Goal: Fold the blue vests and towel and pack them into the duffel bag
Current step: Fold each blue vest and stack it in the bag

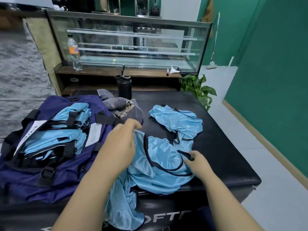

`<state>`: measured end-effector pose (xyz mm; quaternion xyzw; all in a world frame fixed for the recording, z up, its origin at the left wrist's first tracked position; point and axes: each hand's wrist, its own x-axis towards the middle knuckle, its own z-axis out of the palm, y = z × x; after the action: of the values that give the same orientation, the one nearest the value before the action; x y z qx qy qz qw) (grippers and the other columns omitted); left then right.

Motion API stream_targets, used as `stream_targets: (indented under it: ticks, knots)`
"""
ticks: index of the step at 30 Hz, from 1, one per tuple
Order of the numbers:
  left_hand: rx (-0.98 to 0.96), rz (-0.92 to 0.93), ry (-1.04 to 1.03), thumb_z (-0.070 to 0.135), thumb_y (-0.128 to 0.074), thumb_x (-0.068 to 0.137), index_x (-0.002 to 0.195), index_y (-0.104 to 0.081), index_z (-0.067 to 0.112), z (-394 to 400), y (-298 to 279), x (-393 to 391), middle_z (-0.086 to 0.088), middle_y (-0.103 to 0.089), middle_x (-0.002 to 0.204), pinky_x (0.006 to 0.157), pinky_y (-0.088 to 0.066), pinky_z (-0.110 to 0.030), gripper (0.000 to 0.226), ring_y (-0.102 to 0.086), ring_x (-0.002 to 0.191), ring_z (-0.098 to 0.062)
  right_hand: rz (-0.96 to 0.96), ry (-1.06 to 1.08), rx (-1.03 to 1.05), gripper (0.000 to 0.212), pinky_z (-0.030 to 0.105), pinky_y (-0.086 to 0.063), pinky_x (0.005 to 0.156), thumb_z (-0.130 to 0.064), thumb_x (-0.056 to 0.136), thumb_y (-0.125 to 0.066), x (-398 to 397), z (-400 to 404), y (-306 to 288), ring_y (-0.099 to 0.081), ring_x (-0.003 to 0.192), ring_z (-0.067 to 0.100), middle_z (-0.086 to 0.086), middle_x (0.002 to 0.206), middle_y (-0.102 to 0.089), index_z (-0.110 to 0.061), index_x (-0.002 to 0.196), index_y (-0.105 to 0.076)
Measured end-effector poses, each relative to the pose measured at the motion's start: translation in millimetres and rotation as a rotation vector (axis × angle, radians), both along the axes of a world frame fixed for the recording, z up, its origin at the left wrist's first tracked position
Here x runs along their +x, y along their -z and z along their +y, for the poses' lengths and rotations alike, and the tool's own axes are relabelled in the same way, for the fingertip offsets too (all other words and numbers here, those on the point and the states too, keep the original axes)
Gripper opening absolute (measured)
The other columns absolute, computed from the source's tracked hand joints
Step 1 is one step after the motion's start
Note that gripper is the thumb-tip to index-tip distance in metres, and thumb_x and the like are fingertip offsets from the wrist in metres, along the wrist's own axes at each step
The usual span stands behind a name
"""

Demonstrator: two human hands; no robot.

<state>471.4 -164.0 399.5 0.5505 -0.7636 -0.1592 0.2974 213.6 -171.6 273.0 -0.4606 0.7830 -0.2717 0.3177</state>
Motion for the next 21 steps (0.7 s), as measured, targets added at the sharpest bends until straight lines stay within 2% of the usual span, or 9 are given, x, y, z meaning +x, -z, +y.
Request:
stream_targets:
  ticks: [2,4,6,7,9,11,13,18,21]
  knots:
    - [-0.009,0.05,0.008,0.012,-0.037,0.098,0.098,-0.033,0.03,1.8,1.8,0.5,-0.007,-0.058,0.09,0.069,-0.044,-0.041,0.018,-0.054,0.076,-0.021,-0.03,0.04,0.029,0.056,0.029,-0.038,0.097,-0.023,0.091,-0.062,-1.2,-1.5,5.8,-0.05,0.124,0.024,0.011,0.136,-0.052,-0.007,0.14,-0.04]
    - [-0.011,0.067,0.017,0.01,-0.039,0.098,0.086,-0.03,0.03,2.8,2.7,1.5,-0.01,-0.058,0.079,0.058,-0.04,-0.037,0.024,-0.049,0.061,-0.02,-0.041,0.085,0.052,0.05,0.029,-0.041,0.088,-0.02,0.09,-0.062,-3.3,-2.8,8.6,-0.056,0.111,0.024,0.01,0.12,-0.06,-0.004,0.135,-0.045]
    - [-0.008,0.069,0.051,0.002,-0.042,0.092,0.076,-0.035,0.03,1.6,3.0,3.0,-0.007,-0.059,0.076,0.054,-0.035,-0.031,0.033,-0.044,0.057,-0.016,-0.03,0.091,0.037,0.017,0.026,-0.037,0.071,-0.013,0.086,-0.063,-5.3,-1.2,10.9,-0.055,0.081,0.022,0.005,0.084,-0.057,-0.012,0.102,-0.061]
    - [-0.007,0.066,0.073,-0.002,-0.044,0.089,0.071,-0.04,0.032,0.6,3.0,3.3,-0.002,-0.061,0.078,0.056,-0.036,-0.027,0.039,-0.046,0.059,-0.011,-0.031,0.087,0.023,0.014,0.025,-0.032,0.064,-0.01,0.083,-0.063,-5.2,-0.1,10.1,-0.045,0.066,0.021,0.003,0.067,-0.046,-0.018,0.077,-0.054]
    - [-0.009,0.069,0.096,-0.006,-0.046,0.087,0.071,-0.053,0.036,0.1,2.4,2.5,0.009,-0.062,0.086,0.064,-0.036,-0.015,0.046,-0.051,0.073,-0.003,-0.047,0.043,0.001,0.043,0.026,-0.023,0.057,-0.007,0.081,-0.063,-6.6,-0.5,10.0,-0.027,0.056,0.017,-0.001,0.054,-0.027,-0.019,0.055,-0.03]
    - [-0.007,0.065,0.095,-0.005,-0.044,0.091,0.088,-0.069,0.026,0.9,1.9,0.6,0.012,-0.062,0.098,0.076,-0.035,-0.009,0.04,-0.053,0.091,-0.002,-0.066,0.027,-0.064,0.048,0.027,-0.02,0.053,-0.011,0.082,-0.064,-2.9,0.4,-0.3,-0.022,0.053,0.014,-0.002,0.052,-0.023,-0.018,0.055,-0.025]
    - [-0.001,0.054,0.09,-0.002,-0.041,0.094,0.103,-0.07,0.019,1.5,2.8,-0.2,0.012,-0.062,0.106,0.084,-0.036,-0.012,0.037,-0.052,0.101,-0.003,-0.072,0.037,-0.155,0.044,0.027,-0.023,0.051,-0.016,0.083,-0.065,1.5,-1.4,-15.4,-0.025,0.051,0.012,-0.005,0.051,-0.028,-0.016,0.058,-0.03]
    - [0.055,0.156,0.101,0.007,-0.046,0.094,0.107,-0.069,0.022,3.9,5.3,-3.6,0.019,-0.058,0.101,0.069,-0.036,-0.003,0.03,-0.05,0.076,0.015,-0.143,0.018,-0.392,0.029,0.014,-0.03,0.046,-0.018,0.087,-0.064,17.5,-1.9,-67.9,-0.033,0.047,0.005,-0.008,0.054,-0.041,-0.012,0.063,-0.048]
    - [0.092,0.223,0.085,0.017,-0.054,0.093,0.105,-0.07,0.024,5.1,8.8,-7.2,0.02,-0.06,0.102,0.078,-0.032,0.003,0.021,-0.052,0.091,0.012,-0.263,-0.023,-0.479,0.023,0.013,-0.034,0.052,-0.023,0.088,-0.065,34.0,3.0,-97.6,-0.039,0.049,0.0,-0.011,0.057,-0.048,-0.013,0.069,-0.056]
